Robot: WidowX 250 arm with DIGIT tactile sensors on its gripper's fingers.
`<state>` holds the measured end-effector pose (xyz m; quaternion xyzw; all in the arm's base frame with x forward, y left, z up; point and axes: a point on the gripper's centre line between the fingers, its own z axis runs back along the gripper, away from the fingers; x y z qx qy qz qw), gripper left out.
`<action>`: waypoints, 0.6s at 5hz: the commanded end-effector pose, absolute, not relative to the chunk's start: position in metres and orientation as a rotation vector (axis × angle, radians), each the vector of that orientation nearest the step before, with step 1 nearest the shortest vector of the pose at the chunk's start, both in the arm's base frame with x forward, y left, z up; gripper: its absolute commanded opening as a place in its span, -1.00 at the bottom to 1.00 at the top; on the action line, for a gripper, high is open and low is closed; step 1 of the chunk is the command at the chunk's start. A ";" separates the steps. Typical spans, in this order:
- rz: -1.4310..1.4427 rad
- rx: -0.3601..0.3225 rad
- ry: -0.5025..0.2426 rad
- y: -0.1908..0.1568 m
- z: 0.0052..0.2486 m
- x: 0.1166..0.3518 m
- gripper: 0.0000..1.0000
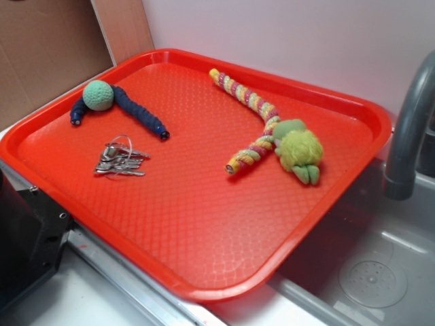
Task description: Grab the green animal.
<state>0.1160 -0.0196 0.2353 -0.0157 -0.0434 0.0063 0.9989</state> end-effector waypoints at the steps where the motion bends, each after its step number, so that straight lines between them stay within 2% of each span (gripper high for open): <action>1: 0.013 -0.031 -0.087 -0.020 0.235 0.116 1.00; 2: 0.131 -0.101 -0.090 -0.028 0.235 0.120 1.00; 3: 0.372 -0.146 -0.063 -0.036 0.230 0.136 1.00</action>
